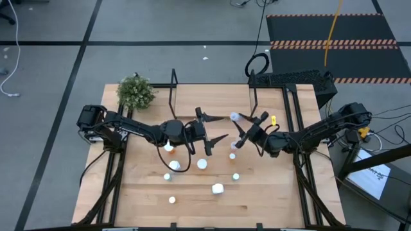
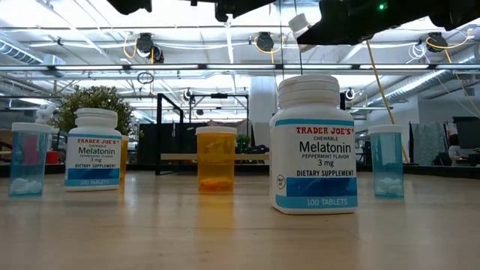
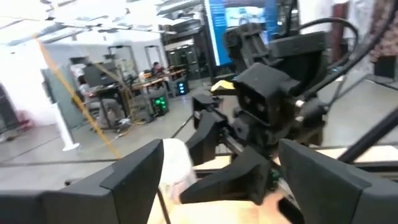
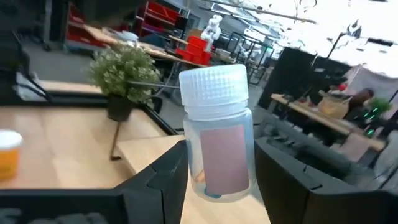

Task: Pick and place medicine bottles onto shelf by color
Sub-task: Put the left transparent pill bottle on the shelf

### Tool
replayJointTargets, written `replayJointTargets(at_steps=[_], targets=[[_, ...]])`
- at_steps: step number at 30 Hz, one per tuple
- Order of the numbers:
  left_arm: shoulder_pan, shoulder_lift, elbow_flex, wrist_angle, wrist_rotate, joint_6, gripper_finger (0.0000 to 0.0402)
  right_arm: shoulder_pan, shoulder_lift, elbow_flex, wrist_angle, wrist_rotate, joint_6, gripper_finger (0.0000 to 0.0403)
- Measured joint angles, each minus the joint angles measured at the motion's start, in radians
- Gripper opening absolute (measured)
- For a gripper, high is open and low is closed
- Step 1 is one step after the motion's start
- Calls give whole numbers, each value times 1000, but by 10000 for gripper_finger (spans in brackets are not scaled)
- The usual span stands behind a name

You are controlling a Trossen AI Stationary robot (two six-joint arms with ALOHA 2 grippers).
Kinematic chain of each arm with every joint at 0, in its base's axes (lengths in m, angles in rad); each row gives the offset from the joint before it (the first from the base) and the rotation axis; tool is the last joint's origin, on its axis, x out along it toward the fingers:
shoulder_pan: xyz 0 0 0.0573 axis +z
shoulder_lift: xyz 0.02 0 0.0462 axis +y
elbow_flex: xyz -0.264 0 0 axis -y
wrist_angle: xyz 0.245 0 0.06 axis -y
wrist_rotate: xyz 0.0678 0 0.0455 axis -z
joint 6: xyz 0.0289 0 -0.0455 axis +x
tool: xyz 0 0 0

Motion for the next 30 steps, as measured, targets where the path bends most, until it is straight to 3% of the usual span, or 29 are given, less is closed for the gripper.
replayJointTargets(at_steps=[7,12,17,30], targets=[[2,29,0,20,-45,-23,306,-2,18,0,51,-176,108,162],[4,30,0,23,-44,-32,337,-2,30,0,94,-181,116,162],[14,31,0,28,-41,-30,352,-2,31,0,99,-253,146,162],[27,82,16,111,6,-13,289,-3,31,-1,118,-261,164,162]])
